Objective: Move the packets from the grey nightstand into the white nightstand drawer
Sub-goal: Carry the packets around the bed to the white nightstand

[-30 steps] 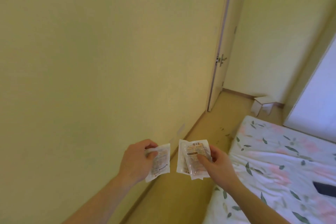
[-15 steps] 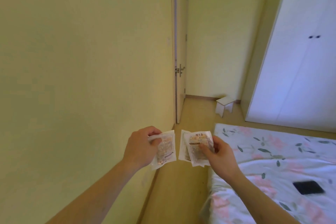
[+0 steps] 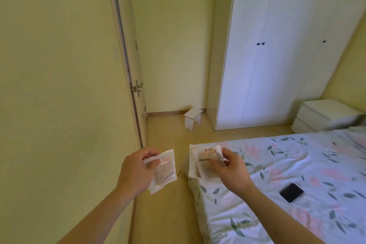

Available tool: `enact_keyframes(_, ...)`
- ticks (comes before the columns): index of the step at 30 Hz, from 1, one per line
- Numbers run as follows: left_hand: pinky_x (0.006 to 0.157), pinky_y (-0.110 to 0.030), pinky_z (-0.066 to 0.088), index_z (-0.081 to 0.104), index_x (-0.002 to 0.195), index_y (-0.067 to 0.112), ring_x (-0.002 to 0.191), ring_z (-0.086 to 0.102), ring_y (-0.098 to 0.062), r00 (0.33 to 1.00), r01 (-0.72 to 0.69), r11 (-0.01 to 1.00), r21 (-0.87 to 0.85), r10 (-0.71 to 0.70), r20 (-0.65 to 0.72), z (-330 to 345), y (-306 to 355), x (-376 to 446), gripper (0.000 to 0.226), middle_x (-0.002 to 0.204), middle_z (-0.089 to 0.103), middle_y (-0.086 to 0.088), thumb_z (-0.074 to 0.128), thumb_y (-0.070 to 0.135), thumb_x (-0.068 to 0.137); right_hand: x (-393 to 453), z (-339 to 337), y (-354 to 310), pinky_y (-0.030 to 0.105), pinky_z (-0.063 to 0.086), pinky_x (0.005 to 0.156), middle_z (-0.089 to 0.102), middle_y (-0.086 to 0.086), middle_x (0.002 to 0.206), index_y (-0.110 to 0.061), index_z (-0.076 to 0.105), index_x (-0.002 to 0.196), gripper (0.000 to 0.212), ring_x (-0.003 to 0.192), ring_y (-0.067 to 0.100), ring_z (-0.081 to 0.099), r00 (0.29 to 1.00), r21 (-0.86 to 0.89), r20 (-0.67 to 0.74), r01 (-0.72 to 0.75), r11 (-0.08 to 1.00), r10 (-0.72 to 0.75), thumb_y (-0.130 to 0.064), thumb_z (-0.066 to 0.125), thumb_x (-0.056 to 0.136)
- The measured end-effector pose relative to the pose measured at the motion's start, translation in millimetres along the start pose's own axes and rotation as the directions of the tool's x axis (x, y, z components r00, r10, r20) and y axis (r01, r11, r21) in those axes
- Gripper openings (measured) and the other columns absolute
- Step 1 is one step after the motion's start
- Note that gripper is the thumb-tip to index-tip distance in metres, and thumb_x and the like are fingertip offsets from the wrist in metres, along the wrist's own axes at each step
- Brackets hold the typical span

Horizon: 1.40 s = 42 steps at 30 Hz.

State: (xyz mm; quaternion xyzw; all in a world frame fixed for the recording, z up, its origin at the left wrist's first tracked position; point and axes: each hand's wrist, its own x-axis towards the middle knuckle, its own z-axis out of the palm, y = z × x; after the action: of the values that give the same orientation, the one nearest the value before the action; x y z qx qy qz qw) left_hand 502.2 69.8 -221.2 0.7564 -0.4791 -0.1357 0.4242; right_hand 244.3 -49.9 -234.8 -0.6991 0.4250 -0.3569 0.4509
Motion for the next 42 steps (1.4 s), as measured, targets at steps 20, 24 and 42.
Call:
enact_keyframes(20, 0.057, -0.010, 0.049, 0.071, 0.098, 0.039, 0.086, 0.066, 0.000, 0.922, -0.187, 0.982, -0.011, 0.179, 0.344, 171.7, -10.4, 405.4, 0.015, 0.099, 0.069, 0.023, 0.072, 0.025, 0.093, 316.0, -17.0, 85.8, 0.024, 0.059, 0.068, 0.075, -0.019, 0.094, -0.026, 0.072, 0.102, 0.015, 0.086, 0.008, 0.073, 0.948, 0.016, -0.270, -0.171, 0.985, 0.169, -0.013, 0.069, 0.094)
enact_keyframes(24, 0.061, -0.016, 0.054, 0.070, 0.100, 0.039, 0.088, 0.066, -0.001, 0.940, -0.153, 0.988, 0.009, 0.142, 0.310, 179.3, -20.8, 499.9, 0.014, 0.101, 0.069, 0.021, 0.070, 0.027, 0.094, 425.1, -14.5, 84.6, 0.025, 0.061, 0.069, 0.076, -0.020, 0.097, -0.033, 0.070, 0.106, 0.015, 0.086, 0.005, 0.073, 0.964, 0.007, -0.213, -0.164, 0.987, 0.161, -0.022, 0.069, 0.095)
enact_keyframes(42, 0.065, -0.022, 0.051, 0.071, 0.087, 0.042, 0.084, 0.066, -0.002, 0.931, -0.173, 0.985, -0.012, 0.168, 0.325, 201.1, -119.8, 882.5, 0.021, 0.090, 0.071, 0.022, 0.070, 0.022, 0.091, 788.5, 92.9, 102.6, 0.028, 0.063, 0.068, 0.075, -0.021, 0.097, -0.032, 0.070, 0.104, 0.012, 0.085, 0.003, 0.072, 0.938, -0.050, -0.292, -0.210, 0.976, 0.187, -0.023, 0.066, 0.097)
